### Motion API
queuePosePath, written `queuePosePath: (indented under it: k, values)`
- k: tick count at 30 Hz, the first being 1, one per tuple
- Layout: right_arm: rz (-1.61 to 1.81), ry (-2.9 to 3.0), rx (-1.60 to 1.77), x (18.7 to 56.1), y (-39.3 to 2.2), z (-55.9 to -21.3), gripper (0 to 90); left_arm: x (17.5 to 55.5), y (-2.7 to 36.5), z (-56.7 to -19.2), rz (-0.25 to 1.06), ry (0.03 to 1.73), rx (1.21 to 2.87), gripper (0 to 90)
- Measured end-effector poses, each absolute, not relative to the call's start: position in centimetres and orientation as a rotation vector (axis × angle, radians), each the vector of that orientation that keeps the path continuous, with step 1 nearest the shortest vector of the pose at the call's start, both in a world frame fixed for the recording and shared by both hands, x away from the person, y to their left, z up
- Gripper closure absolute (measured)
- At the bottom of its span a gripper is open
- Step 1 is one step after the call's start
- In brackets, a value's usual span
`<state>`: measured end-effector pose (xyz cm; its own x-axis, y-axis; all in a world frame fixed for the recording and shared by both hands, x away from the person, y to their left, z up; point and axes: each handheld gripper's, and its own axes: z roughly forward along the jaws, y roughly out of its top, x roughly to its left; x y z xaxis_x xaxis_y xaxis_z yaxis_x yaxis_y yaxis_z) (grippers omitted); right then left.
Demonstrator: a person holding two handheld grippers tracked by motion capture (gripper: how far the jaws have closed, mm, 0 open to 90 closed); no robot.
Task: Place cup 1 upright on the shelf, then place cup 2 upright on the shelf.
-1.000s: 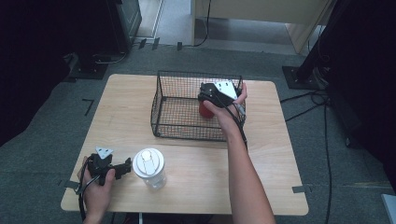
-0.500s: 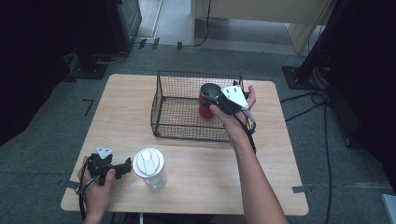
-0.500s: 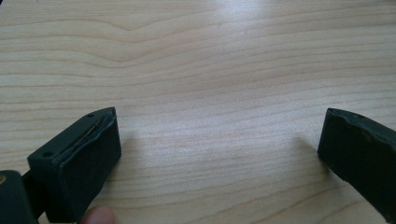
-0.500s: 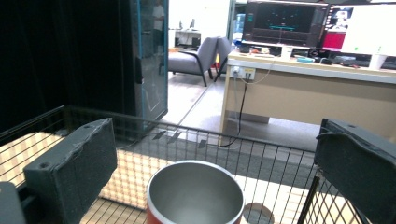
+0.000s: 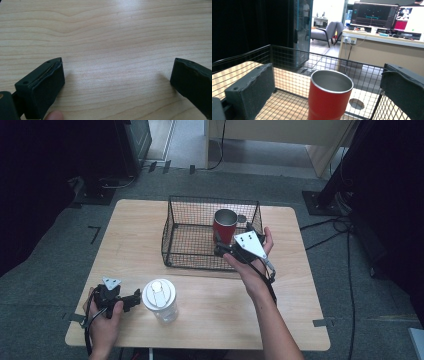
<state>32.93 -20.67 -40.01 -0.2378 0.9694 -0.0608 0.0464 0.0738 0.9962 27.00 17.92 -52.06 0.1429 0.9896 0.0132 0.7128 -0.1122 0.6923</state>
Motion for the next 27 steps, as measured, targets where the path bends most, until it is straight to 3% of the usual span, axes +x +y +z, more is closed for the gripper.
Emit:
queuePosePath:
  k: [27]
  values:
    - [1.343, 1.528, 1.036, 25.5, -19.8, -42.0, 0.0, 27.0, 17.9, -52.1, 0.668, 1.625, 1.886, 0.0]
